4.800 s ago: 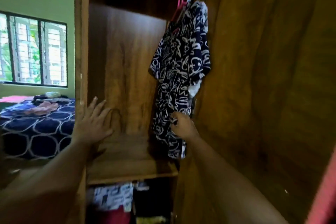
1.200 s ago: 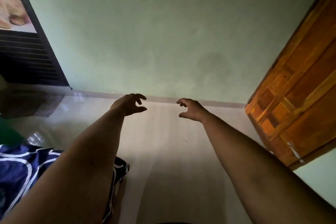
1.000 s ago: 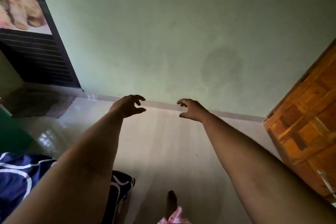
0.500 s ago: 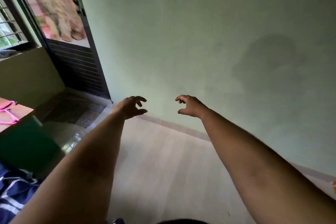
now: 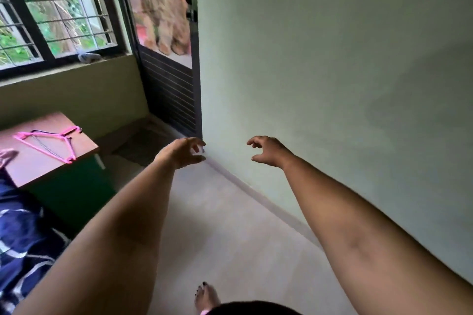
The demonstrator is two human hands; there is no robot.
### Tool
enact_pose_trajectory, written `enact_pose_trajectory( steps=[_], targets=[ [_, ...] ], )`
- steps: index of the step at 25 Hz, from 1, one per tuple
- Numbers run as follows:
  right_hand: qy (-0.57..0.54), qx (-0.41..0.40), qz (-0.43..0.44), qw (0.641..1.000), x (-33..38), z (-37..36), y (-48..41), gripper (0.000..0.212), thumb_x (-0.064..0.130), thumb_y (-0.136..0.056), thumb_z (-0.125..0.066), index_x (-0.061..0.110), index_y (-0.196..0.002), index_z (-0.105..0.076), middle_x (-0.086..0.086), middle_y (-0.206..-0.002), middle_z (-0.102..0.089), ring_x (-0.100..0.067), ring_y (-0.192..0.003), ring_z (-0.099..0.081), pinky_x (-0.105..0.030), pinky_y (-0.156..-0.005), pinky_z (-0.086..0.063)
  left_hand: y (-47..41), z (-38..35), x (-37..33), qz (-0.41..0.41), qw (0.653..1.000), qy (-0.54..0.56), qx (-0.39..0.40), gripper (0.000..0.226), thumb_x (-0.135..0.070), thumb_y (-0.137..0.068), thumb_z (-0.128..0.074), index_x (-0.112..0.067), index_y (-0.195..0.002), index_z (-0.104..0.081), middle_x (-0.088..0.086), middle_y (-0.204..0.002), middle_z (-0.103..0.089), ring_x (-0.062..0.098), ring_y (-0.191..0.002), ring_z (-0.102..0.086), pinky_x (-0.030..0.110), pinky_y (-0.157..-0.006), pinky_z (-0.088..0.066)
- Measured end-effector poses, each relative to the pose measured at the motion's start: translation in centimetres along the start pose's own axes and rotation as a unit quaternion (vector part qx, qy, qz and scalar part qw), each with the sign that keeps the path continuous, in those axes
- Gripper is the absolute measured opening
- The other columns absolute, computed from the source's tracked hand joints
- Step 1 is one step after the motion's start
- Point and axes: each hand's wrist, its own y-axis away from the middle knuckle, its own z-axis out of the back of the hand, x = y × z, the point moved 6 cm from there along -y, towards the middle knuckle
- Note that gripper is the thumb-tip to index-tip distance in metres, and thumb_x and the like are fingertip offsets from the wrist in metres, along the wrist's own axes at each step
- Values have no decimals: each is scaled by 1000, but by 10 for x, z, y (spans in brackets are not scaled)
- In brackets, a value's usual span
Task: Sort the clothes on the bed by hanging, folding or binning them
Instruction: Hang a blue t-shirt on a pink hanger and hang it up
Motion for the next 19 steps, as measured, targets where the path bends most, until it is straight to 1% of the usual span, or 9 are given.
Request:
enact_pose_trajectory(
  steps=[2, 5, 8, 10, 12, 14, 15, 16, 19],
  targets=[
    [11, 23, 21, 999, 24, -5, -63, 49, 17, -78, -68, 22, -126, -56, 0, -120, -60, -19, -113, -55, -30, -92, -46, -33, 22, 40, 34, 999, 7, -16, 48, -42, -84, -69, -29, -128, -56, -5, -120, -62, 17, -107, -61, 33, -94, -50],
    [29, 52, 56, 997, 69, -15, -147, 49, 17, -78, -69, 22, -125, -57, -1, -120, -61, -20, -112, -56, -29, -92, -45, -74, 56, 106, 82, 996, 13, -24, 51, -50, -77, -71, -36, -124, -58, -6, -116, -66, 15, -103, -63, 37, -95, -51],
    [30, 66, 106, 992, 117, -28, -211, 49, 16, -78, -69, 21, -125, -58, -3, -119, -62, -21, -109, -57, -30, -92, -46, -91, 82, 159, 112, 993, 18, -29, 49, -44, -79, -72, -33, -124, -59, -6, -108, -65, 15, -98, -64, 34, -93, -51],
    [34, 90, 134, 986, 150, -45, -250, 49, 16, -78, -69, 21, -126, -58, -4, -120, -61, -21, -107, -59, -32, -92, -49, -91, 96, 198, 147, 988, 16, -37, 47, -44, -78, -72, -34, -122, -59, -9, -101, -64, 13, -94, -64, 33, -90, -51],
    [41, 122, 164, 978, 186, -65, -288, 50, 18, -80, -70, 21, -128, -56, -4, -123, -60, -20, -110, -58, -34, -95, -48, -87, 108, 241, 189, 980, 25, -58, 48, -47, -76, -72, -35, -120, -59, -11, -101, -63, 13, -94, -64, 33, -90, -52],
    [49, 153, 206, 965, 227, -92, -326, 50, 19, -80, -70, 22, -128, -56, -2, -124, -61, -19, -112, -58, -35, -98, -47, -75, 121, 278, 221, 972, 41, -74, 48, -39, -79, -73, -28, -123, -59, -6, -108, -63, 14, -100, -62, 24, -90, -48],
    [51, 165, 224, 959, 248, -105, -340, 50, 19, -80, -71, 23, -127, -56, -2, -123, -61, -18, -113, -58, -35, -99, -46, -69, 128, 293, 237, 968, 43, -76, 47, -34, -82, -73, -23, -125, -58, -4, -110, -62, 13, -101, -60, 19, -87, -44],
    [50, 174, 244, 953, 269, -116, -353, 49, 18, -79, -71, 23, -126, -57, -1, -122, -61, -18, -113, -58, -35, -99, -46, -62, 134, 308, 258, 962, 43, -77, 46, -31, -84, -72, -21, -127, -57, -3, -111, -61, 13, -102, -59, 17, -84, -41],
    [51, 211, 321, 922, 345, -153, -392, 47, 15, -79, -71, 21, -124, -59, -3, -120, -62, -18, -112, -58, -31, -99, -44, -32, 156, 362, 341, 933, 47, -109, 45, -33, -83, -73, -23, -125, -59, -2, -108, -63, 15, -96, -60, 22, -84, -43]
  ],
)
